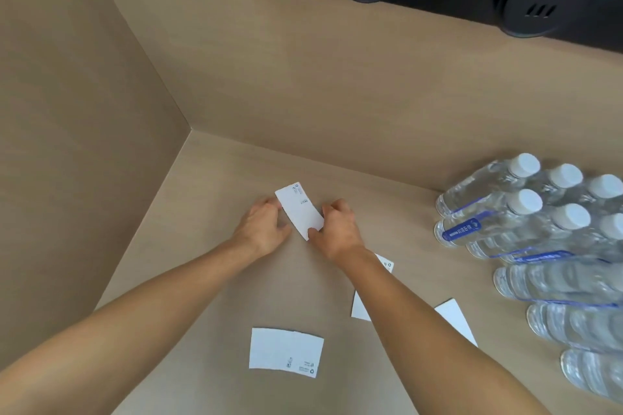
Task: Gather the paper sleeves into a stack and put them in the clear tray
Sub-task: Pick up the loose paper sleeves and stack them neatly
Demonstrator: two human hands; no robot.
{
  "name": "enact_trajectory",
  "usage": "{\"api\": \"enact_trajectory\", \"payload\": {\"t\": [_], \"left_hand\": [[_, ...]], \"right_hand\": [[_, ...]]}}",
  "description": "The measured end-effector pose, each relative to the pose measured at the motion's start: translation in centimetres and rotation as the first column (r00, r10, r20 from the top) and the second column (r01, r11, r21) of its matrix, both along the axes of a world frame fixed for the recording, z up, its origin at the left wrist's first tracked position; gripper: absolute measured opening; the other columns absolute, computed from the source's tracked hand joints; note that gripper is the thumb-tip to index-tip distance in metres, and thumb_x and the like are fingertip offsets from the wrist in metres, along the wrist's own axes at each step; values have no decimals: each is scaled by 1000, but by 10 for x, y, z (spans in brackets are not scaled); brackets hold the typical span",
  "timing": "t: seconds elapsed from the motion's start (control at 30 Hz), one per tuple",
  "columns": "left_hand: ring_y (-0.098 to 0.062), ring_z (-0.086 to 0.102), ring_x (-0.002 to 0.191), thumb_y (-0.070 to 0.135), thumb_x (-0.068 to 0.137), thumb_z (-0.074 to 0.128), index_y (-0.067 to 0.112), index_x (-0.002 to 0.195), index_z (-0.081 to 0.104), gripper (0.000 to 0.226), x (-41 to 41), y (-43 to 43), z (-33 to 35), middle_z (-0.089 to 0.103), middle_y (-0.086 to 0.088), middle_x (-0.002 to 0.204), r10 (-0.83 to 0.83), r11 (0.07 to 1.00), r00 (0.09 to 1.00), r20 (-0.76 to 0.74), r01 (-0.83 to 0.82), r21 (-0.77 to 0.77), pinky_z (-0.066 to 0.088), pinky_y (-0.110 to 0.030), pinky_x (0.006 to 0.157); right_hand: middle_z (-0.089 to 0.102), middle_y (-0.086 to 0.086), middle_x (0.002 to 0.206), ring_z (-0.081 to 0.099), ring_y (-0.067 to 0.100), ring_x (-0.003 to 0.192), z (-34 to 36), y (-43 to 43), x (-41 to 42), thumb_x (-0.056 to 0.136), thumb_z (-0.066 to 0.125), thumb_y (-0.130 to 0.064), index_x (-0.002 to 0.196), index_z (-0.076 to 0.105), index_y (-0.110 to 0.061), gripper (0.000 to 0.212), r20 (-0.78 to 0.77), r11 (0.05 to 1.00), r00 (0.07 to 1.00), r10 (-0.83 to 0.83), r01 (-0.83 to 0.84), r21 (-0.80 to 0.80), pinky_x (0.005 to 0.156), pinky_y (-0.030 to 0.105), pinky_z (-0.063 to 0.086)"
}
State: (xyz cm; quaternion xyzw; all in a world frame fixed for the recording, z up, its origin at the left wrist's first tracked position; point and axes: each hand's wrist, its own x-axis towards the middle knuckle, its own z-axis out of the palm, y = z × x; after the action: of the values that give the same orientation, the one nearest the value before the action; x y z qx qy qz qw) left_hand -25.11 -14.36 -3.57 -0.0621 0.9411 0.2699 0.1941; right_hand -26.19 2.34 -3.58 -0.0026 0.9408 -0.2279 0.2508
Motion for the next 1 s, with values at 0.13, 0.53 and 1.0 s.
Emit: {"api": "enact_trajectory", "payload": {"t": [0.13, 0.53, 1.0], "left_hand": [[-22, 53, 109, 32, 86, 61, 18, 122, 58, 38, -4, 7, -5, 51, -3, 117, 38, 999, 999, -12, -37, 38, 46, -31, 87], [-25, 31, 125, 28, 69, 70, 37, 134, 40, 72, 18, 3, 0, 42, -2, 120, 47, 999, 998, 51, -48, 6, 39, -33, 102], [-19, 29, 119, 19, 70, 65, 32, 129, 46, 63, 98, -1, 46, 36, 2, 120, -347, 938, 937, -45, 345, -42, 37, -33, 102]], "right_hand": [[46, 11, 124, 51, 27, 112, -5, -13, -1, 90, 59, -17, 110, 62, -2, 26, 16, 994, 997, -70, 71, -88, 90, 31, 48], [65, 3, 108, 66, 27, 107, -3, -26, 30, 88, 51, -9, 114, 66, -12, 31, 361, 788, 855, -373, 497, -362, 95, 40, 55], [45, 1, 134, 37, 26, 122, 49, 9, 100, 86, 57, -8, 129, 56, -22, 45, -125, 980, 971, 201, -199, 29, 95, 40, 47]]}}
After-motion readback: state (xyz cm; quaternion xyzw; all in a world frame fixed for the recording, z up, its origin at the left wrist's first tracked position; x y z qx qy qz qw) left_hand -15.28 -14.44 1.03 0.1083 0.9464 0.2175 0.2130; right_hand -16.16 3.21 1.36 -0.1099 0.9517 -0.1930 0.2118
